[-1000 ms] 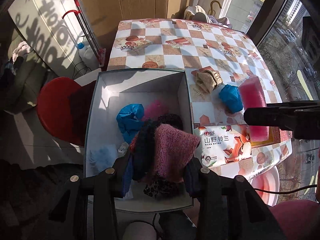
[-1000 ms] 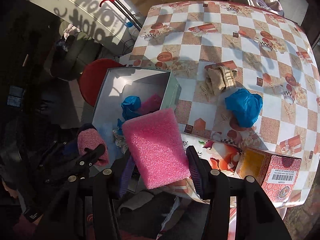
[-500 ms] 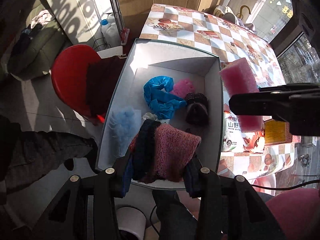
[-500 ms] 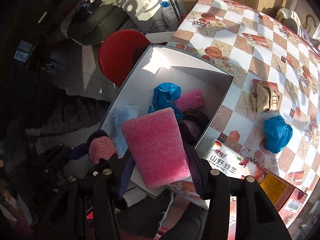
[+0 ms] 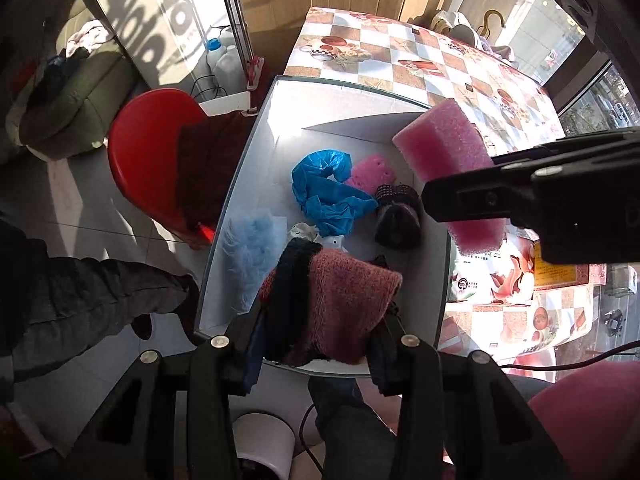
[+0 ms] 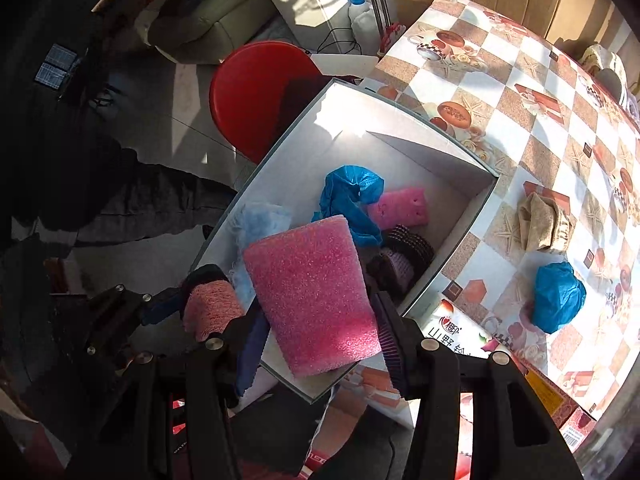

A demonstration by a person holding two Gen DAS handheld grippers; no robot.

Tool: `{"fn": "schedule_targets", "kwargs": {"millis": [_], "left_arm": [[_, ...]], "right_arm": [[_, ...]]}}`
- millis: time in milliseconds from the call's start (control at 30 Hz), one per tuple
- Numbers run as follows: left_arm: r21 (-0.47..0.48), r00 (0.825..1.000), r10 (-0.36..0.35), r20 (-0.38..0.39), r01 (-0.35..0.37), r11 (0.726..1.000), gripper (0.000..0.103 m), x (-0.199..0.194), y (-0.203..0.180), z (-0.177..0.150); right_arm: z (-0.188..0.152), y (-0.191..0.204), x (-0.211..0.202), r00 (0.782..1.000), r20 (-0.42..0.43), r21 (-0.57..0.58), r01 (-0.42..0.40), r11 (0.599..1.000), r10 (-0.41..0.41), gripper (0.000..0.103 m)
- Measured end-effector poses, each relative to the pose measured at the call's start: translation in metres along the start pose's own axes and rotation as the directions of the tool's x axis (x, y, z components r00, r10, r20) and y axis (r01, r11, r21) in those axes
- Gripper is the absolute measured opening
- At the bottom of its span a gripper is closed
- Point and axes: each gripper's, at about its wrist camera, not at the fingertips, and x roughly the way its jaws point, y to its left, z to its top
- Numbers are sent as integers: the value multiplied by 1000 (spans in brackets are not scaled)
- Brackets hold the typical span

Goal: Organize soft objects
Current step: 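Carry the pink sponge and pink knitted item with both tools over the white box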

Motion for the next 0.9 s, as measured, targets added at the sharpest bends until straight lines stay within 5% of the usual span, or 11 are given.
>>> {"fn": "schedule_targets", "kwargs": {"millis": [900], "left_arm": [[-30, 1000, 3, -26, -4, 1000, 46, 10, 10, -3]], "right_arm": [[24, 8, 24, 997, -70, -65, 37, 997, -42, 53]]}}
